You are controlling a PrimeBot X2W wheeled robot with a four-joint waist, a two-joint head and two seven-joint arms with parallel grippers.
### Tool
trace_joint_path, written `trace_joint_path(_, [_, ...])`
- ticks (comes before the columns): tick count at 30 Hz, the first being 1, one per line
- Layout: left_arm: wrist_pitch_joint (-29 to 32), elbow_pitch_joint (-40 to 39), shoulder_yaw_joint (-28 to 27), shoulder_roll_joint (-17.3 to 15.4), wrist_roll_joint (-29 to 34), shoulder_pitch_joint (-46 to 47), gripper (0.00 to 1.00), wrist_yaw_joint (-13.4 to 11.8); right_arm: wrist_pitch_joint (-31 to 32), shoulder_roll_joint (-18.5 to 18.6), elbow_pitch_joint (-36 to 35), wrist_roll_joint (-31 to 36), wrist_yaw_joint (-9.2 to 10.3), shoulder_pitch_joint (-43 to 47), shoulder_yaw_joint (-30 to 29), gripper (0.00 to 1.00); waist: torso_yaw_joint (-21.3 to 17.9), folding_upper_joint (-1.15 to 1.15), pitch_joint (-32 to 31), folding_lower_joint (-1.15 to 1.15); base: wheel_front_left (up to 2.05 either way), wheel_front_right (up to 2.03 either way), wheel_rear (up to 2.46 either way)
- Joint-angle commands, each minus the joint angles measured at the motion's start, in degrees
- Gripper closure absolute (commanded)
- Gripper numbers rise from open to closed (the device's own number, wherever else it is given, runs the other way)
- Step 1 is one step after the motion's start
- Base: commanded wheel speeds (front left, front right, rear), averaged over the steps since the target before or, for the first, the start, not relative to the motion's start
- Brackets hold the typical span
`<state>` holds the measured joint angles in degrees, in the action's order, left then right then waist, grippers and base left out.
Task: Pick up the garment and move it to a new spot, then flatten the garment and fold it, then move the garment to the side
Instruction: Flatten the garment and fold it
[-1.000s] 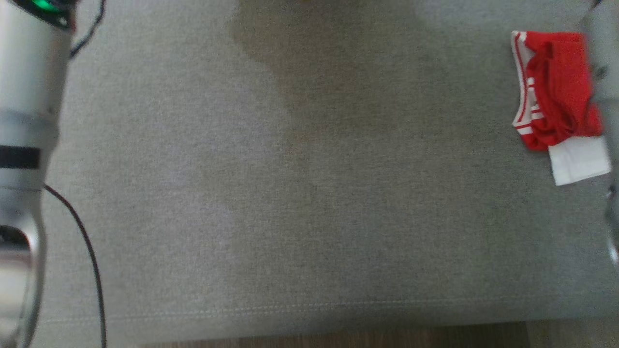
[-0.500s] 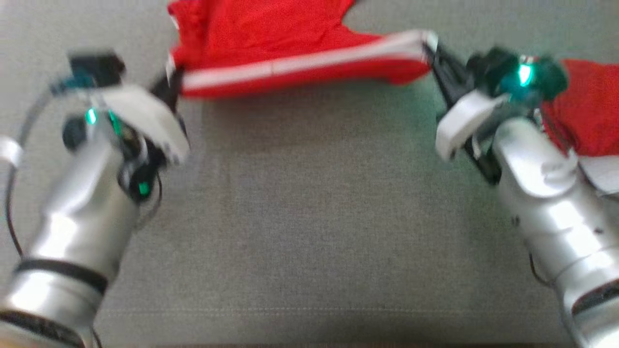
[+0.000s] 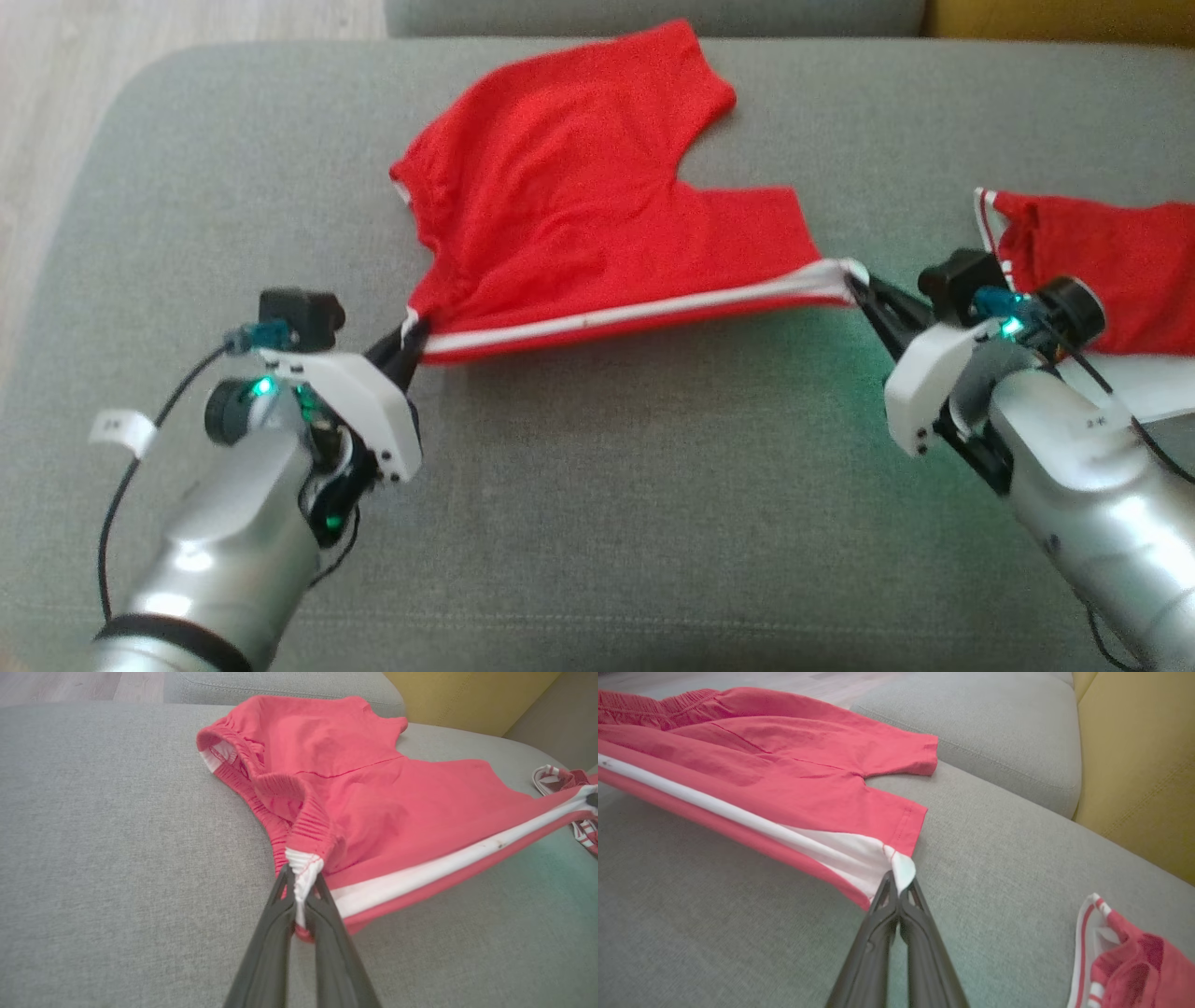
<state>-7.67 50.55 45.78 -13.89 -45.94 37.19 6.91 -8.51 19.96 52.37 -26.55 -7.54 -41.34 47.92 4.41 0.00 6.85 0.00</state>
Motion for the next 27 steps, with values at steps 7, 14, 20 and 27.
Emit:
trace_joint_path(7, [-1.0,-1.7,-0.3,-2.5,0.6,-2.5,1.0,-0.2,4.3,8.8,-6.8,-8.0,0.05,4.1,5.5,1.0,-0.5,0.0,-4.7,0.0,0.0,0.0,0.0])
trace_joint_path(14, [1.7,-6.7,1.5,-4.1,-0.2,-8.3,1.0,-0.2,10.4,16.9,-16.1,-15.5,0.05,7.7,10.7,1.0,-1.1,0.0,-7.7,0.0,0.0,0.0,0.0])
trace_joint_path(20, [4.8,-13.8,2.3,-6.5,-1.2,-13.0,1.0,-1.2,14.6,23.2,-23.4,-19.8,0.05,9.7,12.8,1.0,-1.4,0.0,-8.7,0.0,0.0,0.0,0.0])
trace_joint_path(27, [11.1,-28.3,3.7,-11.6,-2.7,-19.8,1.0,-4.6,20.5,31.0,-33.5,-24.0,0.05,13.6,12.9,1.0,-1.1,0.0,-9.7,0.0,0.0,0.0,0.0])
